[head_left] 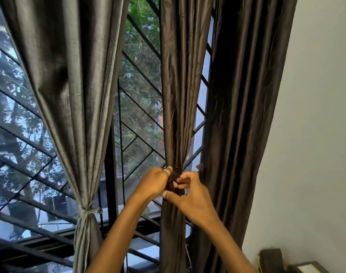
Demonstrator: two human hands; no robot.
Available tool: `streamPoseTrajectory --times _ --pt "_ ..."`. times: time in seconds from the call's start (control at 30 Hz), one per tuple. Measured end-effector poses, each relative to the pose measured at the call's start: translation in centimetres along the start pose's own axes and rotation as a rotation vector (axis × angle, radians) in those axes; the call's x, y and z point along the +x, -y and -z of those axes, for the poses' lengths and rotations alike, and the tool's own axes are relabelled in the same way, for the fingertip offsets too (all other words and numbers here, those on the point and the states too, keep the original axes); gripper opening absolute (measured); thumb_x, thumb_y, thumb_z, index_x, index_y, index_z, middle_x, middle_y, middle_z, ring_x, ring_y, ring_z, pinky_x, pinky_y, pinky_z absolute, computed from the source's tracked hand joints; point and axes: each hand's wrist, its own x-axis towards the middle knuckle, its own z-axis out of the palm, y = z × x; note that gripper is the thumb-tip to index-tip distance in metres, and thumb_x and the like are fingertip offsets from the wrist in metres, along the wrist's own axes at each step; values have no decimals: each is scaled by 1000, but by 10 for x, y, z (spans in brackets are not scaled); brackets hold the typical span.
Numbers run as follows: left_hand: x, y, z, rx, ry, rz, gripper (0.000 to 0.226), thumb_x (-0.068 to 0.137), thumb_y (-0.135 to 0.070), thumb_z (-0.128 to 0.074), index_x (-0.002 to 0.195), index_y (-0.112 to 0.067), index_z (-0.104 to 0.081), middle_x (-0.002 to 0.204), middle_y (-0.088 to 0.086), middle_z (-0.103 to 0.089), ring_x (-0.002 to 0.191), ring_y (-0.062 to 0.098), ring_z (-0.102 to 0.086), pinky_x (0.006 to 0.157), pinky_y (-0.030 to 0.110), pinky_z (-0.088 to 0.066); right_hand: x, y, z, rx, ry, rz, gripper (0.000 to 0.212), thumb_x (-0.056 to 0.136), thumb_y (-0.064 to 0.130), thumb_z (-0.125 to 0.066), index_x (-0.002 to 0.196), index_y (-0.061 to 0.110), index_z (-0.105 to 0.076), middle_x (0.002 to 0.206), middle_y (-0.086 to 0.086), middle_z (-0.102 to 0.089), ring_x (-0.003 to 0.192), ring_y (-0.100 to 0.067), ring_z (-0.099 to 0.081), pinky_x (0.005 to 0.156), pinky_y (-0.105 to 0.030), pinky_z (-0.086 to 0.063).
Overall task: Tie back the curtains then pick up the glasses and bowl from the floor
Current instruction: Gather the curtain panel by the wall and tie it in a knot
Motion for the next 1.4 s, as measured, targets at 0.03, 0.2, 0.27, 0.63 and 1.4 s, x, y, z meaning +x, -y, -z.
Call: streamPoseTrajectory --times 0.03,0.2,0.27,0.63,1.4 --pt "0 -1 -1 5 9 3 65 82 -59 -47 88 3 -67 87 26 -71 83 40 -70 81 50 -55 -1 -6 -4 -124 -38 59 49 76 41 -84 108 25 -50 100 12 -62 93 1 -62 77 -18 -53" --pt "-2 -3 -2 -28 82 20 68 80 -59 -50 93 5 -69 90 23 -73 86 34 -72 84 52 -59 0 -27 -12 -469 -186 369 10 95 27 -63 104 23 -62 105 4 -61 94 -15 -63 75 -30 -53" --pt "-6 -4 0 21 121 -31 58 96 -52 -46 91 -1 -71 86 15 -76 82 25 -74 86 44 -59 1 -28 -7 -539 -208 417 13 97 26 -57 109 24 -62 113 6 -59 96 -14 -64 71 -34 -57" --pt "-25 6 22 240 153 -327 36 103 -49 -36 93 -30 -66 82 -2 -74 75 13 -70 84 44 -56 37 -1 35 -721 11 599 15 106 38 -35 111 29 -46 101 9 -61 83 -18 -62 63 -41 -52" --pt "-43 27 9 1268 -679 -1286 34 102 -18 -55 131 -1 -61 101 11 -66 84 25 -65 54 33 -52 64 26 34 -151 10 222 10 89 15 -71 87 18 -61 50 2 -49 45 -10 -44 51 -29 -39"
